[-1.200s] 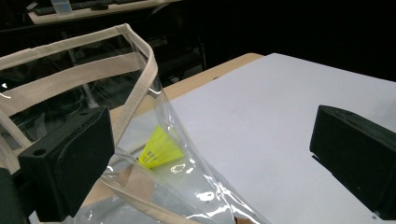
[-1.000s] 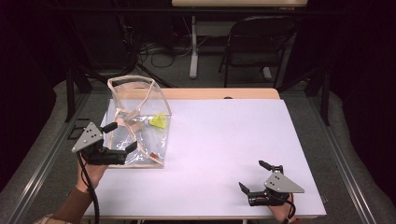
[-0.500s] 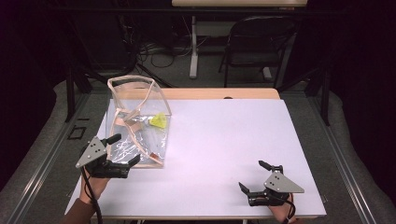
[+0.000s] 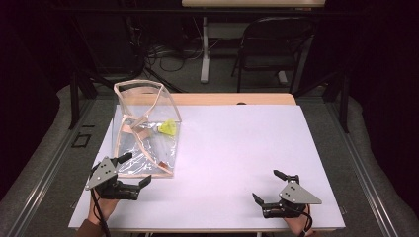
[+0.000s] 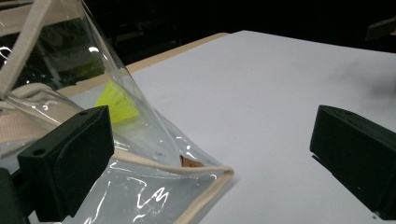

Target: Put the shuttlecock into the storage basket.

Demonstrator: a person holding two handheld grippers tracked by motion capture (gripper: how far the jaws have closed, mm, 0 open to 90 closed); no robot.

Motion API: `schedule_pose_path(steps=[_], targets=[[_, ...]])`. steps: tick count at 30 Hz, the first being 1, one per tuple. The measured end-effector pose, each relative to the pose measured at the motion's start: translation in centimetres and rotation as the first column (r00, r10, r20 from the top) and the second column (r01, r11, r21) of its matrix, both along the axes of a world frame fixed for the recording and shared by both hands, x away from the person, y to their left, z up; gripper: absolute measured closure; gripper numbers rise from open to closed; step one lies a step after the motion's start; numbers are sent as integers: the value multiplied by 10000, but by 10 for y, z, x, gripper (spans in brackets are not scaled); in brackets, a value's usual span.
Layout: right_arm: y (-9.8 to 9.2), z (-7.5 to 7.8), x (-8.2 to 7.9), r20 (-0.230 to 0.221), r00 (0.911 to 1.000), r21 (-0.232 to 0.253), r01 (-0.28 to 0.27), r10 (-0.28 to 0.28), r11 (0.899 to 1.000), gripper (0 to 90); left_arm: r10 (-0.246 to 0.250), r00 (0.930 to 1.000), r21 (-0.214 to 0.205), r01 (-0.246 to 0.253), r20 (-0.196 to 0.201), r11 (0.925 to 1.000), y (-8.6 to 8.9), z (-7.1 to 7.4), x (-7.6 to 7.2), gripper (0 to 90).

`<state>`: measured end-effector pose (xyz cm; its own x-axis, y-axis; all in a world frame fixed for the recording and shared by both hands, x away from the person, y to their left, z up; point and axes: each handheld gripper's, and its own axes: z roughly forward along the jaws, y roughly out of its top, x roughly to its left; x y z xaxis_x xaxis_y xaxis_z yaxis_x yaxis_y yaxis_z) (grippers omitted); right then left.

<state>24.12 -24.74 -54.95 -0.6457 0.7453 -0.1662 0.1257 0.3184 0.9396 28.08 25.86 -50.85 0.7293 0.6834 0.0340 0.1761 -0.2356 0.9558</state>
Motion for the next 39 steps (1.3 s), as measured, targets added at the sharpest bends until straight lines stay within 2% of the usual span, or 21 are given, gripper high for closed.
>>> schedule_pose_path(steps=[2, 3, 11, 17, 26, 30, 39], targets=[[0, 0, 0, -5, 10000, -10, -6, 6, 10000, 5, 40, 10000, 94, -41, 65, 9999, -1, -3, -1, 0], [0, 0, 0, -12, 10000, -11, -6, 6, 10000, 5, -67, 10000, 200, 68, -9, 9998, -2, -8, -3, 0], [0, 0, 0, -4, 10000, 2, -18, 18, 10000, 5, -254, 9990, 233, 263, -369, 9994, -5, -29, -6, 0], [1, -1, 0, 8, 10000, 16, -31, 31, 10000, 5, -337, 9984, -10, 336, -456, 9994, -4, -40, -6, 0], [1, -1, 0, -21, 10000, -10, -49, 49, 10000, 4, -287, 9989, -105, 284, -362, 9995, -1, -47, -6, 0], [0, -1, 0, 14, 10000, -14, -73, 73, 10000, 2, -384, 9987, 234, 392, -347, 9990, -3, -54, -6, 0], [0, -2, 0, -19, 9999, -3, -132, 132, 9999, 0, -551, 9981, 326, 560, -285, 9979, -7, -55, -7, 0]])
